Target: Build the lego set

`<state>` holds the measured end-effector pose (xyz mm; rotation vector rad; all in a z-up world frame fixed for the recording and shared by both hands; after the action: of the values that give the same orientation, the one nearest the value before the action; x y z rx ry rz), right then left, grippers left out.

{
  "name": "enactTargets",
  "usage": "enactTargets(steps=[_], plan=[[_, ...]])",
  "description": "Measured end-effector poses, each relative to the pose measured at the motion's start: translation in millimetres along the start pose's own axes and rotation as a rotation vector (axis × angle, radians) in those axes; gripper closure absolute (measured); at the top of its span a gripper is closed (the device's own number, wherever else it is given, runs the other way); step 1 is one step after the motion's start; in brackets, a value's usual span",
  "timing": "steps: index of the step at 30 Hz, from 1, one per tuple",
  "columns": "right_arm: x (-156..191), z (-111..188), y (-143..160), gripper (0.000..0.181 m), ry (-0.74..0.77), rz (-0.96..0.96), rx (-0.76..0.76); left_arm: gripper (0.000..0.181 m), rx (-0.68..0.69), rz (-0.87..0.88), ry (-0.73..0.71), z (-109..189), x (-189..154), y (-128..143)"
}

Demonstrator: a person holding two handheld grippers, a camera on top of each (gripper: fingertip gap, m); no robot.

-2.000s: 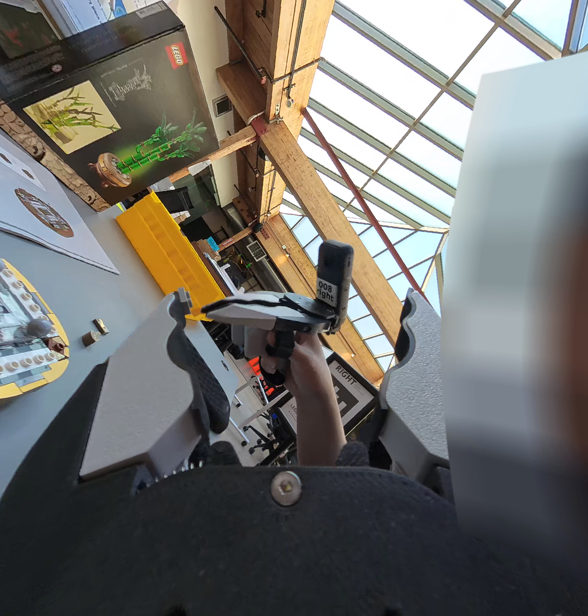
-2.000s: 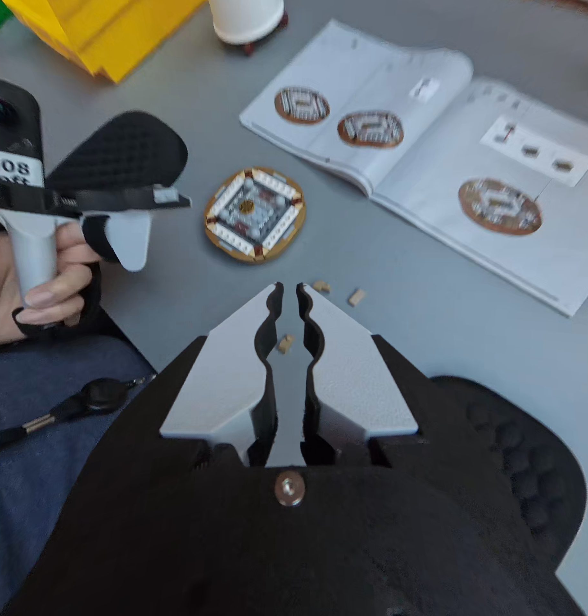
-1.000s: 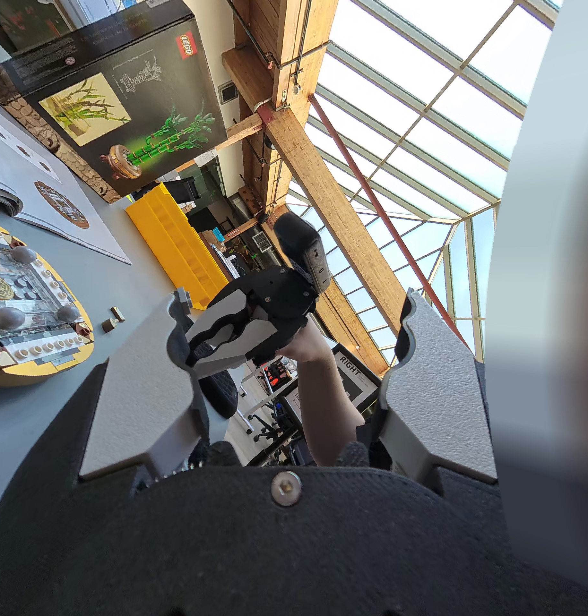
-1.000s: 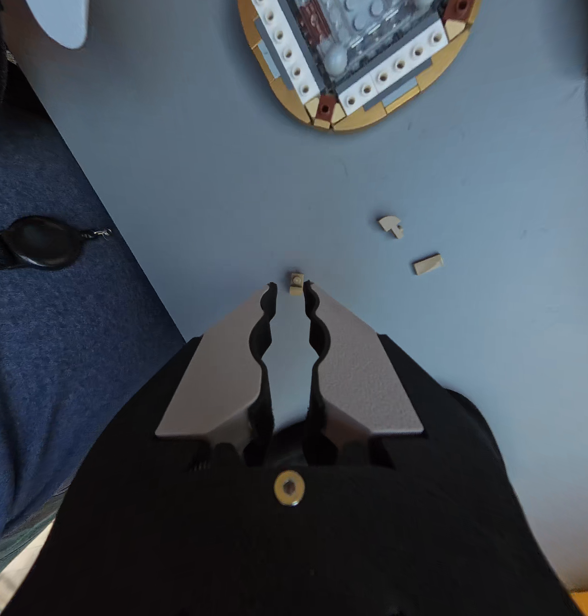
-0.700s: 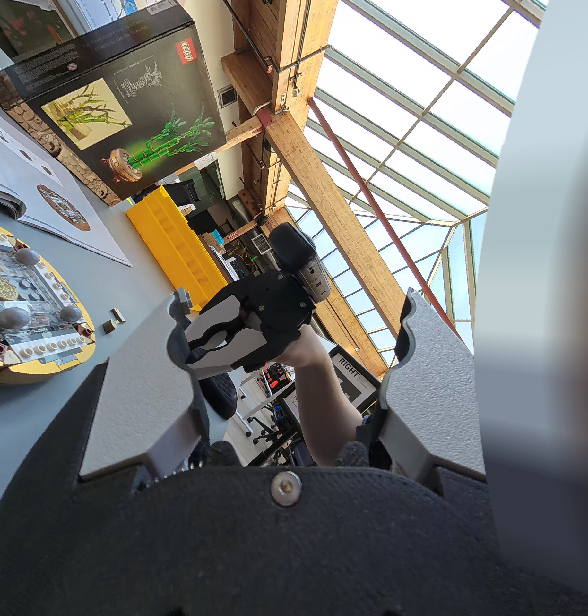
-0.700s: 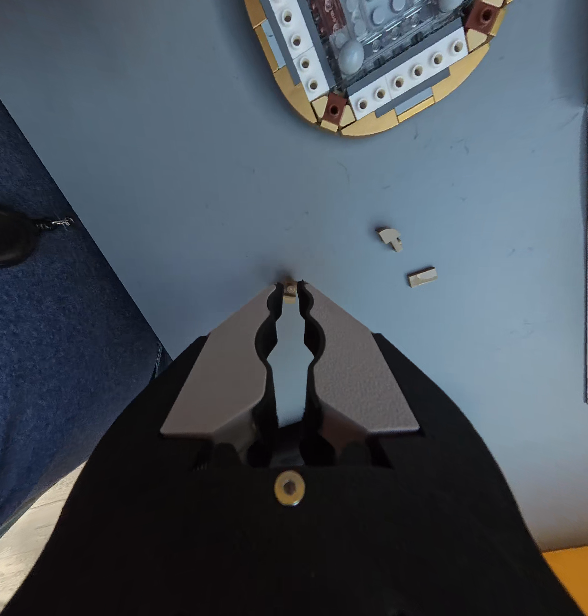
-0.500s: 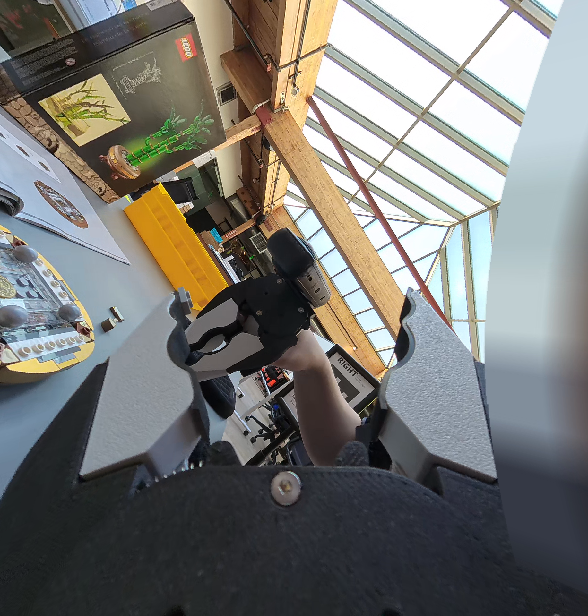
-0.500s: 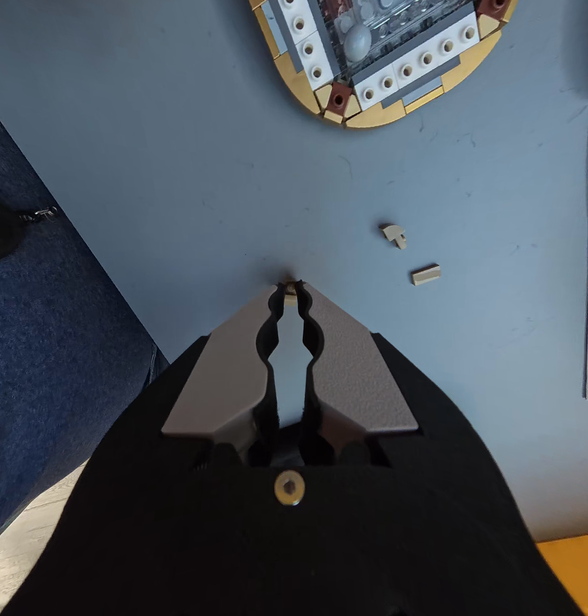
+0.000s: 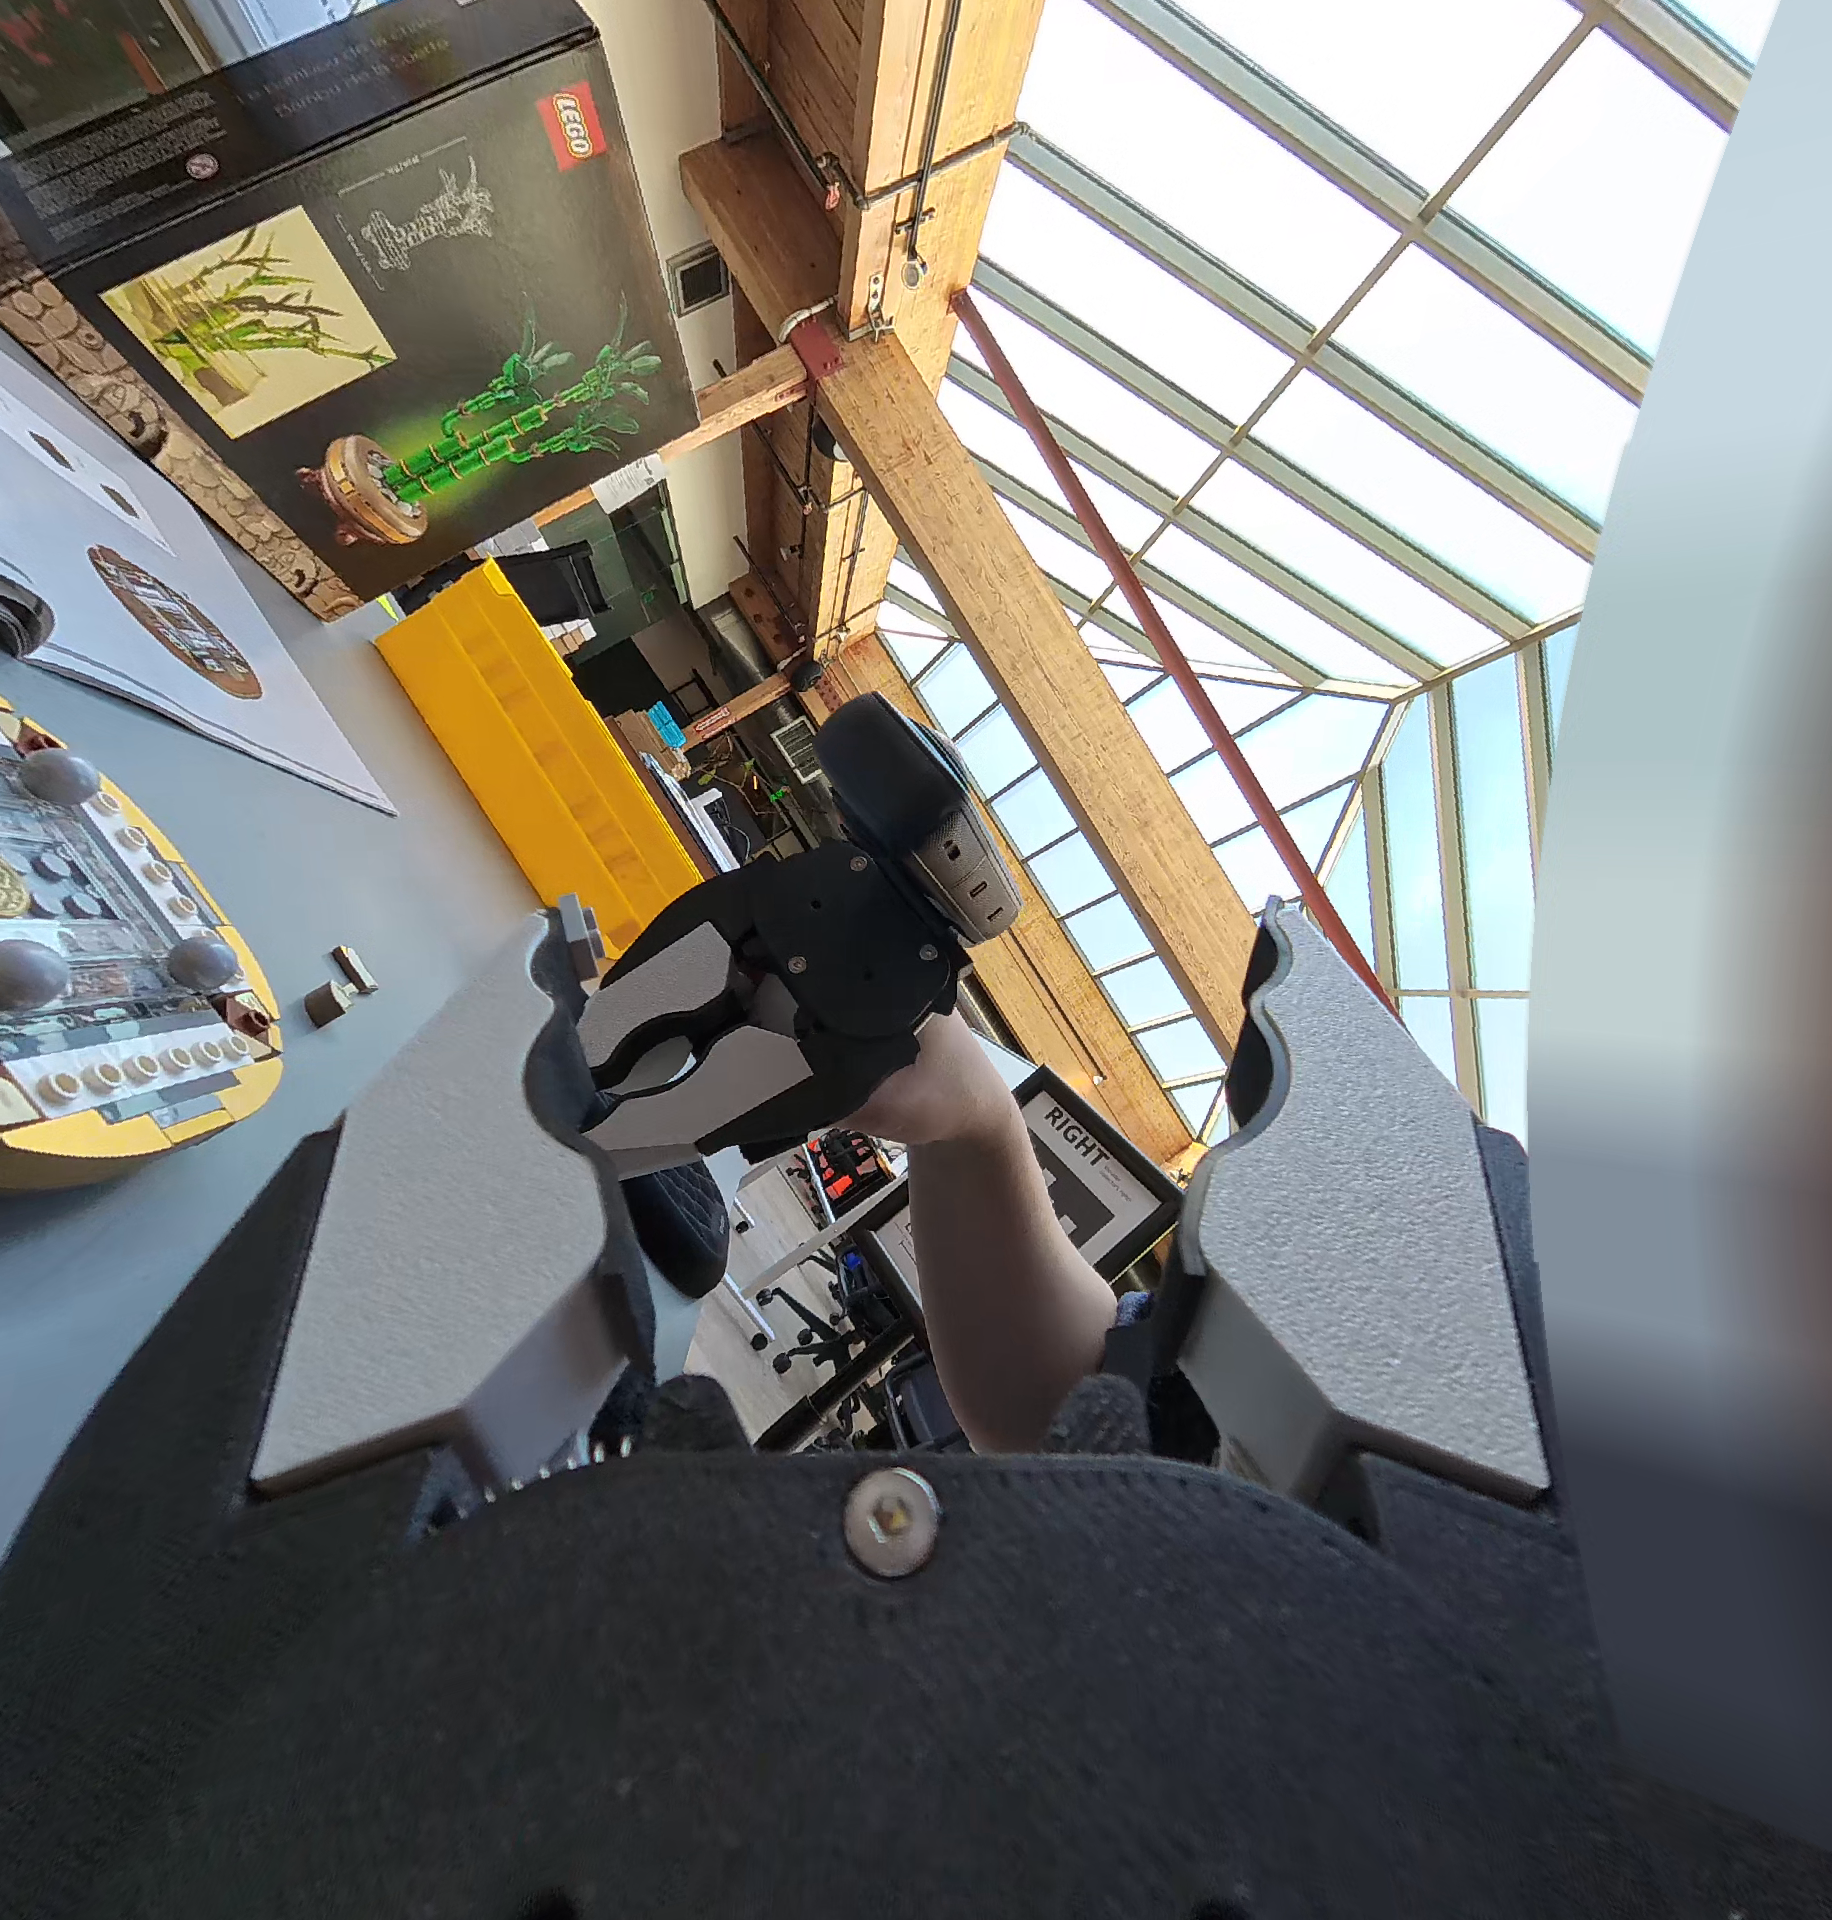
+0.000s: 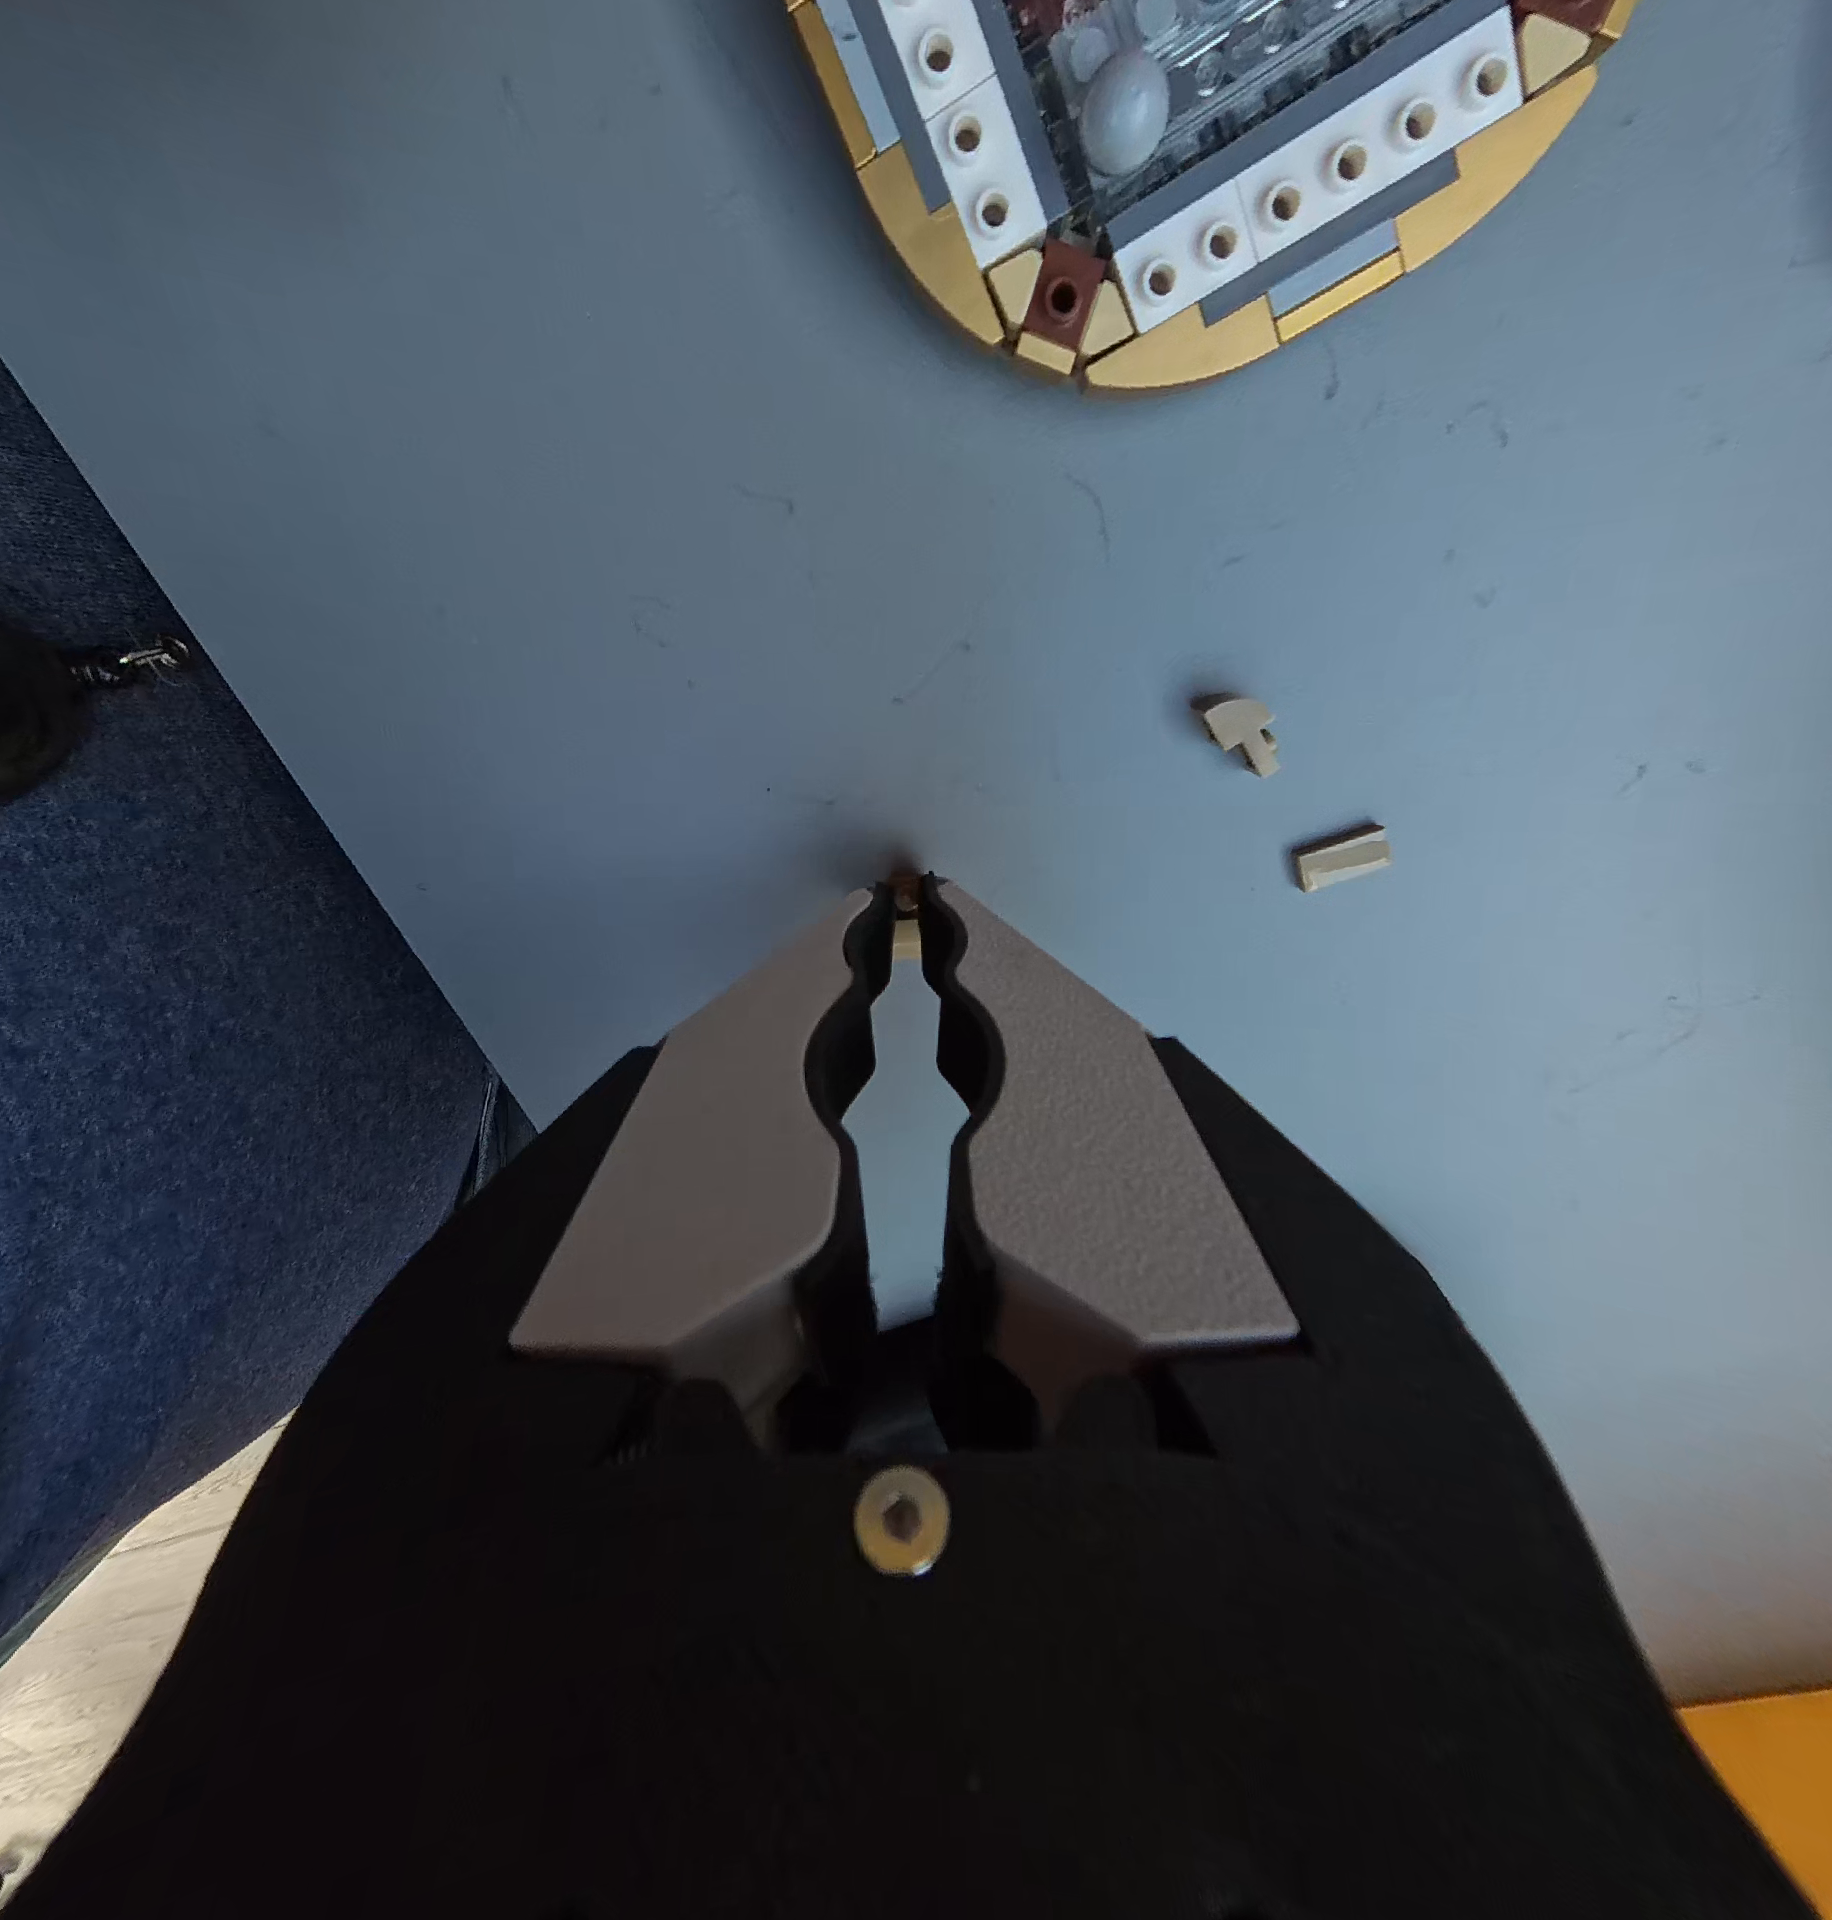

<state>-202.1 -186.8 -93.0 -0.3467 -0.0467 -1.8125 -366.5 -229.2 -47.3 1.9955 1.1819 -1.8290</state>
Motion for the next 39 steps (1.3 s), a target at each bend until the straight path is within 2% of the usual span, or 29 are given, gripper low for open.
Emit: enactTargets(steps=[4,7,11,16,19,24,39], plan=[[0.7,0.6,1.5,0.177,-0.019,0.004,0.011,0.056,-0.001,-0.006,-0.012,1.1,1.8,-0.3],[3.6,8.3,1.1,0.177,-0.038,0.004,-0.062,0.056,-0.001,-0.019,-0.031,2.5,4.9,-0.2],[11.7,31.7,-6.9,0.178,-0.068,0.006,-0.279,0.053,0.008,-0.061,-0.048,1.2,8.1,3.4],[29.0,65.1,-32.0,0.178,-0.102,0.011,-0.660,0.043,0.013,-0.109,-0.017,-6.3,1.1,10.6],[30.5,72.1,-43.4,0.178,-0.072,-0.031,-0.769,0.038,0.011,-0.126,-0.015,-12.2,-2.4,14.1],[29.6,66.4,-58.9,0.178,-0.052,-0.092,-0.772,0.029,-0.001,-0.136,-0.025,-18.7,-4.2,16.5],[26.1,51.3,-77.2,0.178,0.044,-0.124,-0.697,0.024,-0.042,-0.095,-0.020,-22.0,-1.6,10.3]])
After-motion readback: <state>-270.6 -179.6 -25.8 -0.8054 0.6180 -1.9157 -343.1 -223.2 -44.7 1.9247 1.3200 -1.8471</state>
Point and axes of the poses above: each gripper's, where its closed fingertips meet, z back along the fingers, y out of its underside, x = y × z across the jaws, the point moved 7 cm from there along z, back along the fingers, and after that the axes turned 14 degrees about -y, right-handed, at the moved point
